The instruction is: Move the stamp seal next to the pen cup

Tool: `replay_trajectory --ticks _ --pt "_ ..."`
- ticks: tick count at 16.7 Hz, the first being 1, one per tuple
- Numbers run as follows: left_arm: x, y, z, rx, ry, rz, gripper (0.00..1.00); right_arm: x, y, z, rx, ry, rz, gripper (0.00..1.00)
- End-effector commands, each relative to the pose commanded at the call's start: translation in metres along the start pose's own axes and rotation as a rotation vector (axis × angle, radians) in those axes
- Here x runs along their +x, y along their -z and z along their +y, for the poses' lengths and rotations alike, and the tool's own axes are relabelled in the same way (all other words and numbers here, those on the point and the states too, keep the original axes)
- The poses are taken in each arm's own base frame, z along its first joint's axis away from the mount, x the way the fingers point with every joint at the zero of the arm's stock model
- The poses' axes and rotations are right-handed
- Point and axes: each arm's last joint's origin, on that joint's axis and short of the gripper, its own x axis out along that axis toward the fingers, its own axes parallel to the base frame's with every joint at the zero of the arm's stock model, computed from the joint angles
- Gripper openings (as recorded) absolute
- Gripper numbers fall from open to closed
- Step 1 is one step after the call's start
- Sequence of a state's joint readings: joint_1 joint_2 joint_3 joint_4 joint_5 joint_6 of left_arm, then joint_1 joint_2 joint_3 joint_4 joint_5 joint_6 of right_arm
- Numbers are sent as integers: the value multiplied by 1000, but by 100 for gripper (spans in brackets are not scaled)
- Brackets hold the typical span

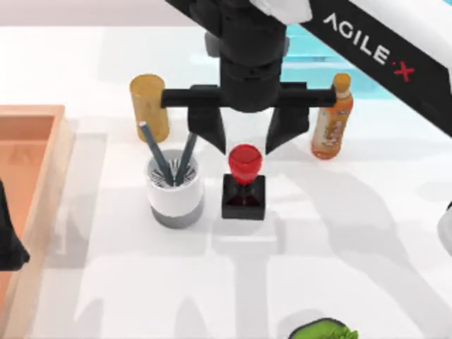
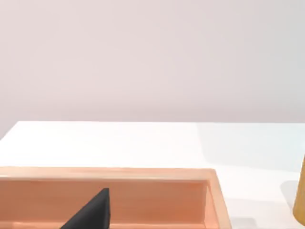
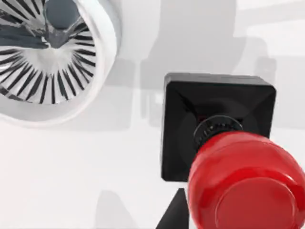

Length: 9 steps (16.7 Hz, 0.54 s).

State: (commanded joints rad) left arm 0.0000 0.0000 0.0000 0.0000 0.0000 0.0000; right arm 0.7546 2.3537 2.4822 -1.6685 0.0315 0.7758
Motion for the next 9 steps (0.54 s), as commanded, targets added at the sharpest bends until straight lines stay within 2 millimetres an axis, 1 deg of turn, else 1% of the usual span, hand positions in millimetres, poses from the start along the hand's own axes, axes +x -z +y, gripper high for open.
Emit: replay_trajectory --ticks 3,4,9 --pt "0 0 0 0 0 0 100 0 0 0 0 0 0 98" --pt "0 0 0 0 0 0 100 0 0 0 0 0 0 100" --pt "0 0 0 0 0 0 100 0 0 0 0 0 0 100"
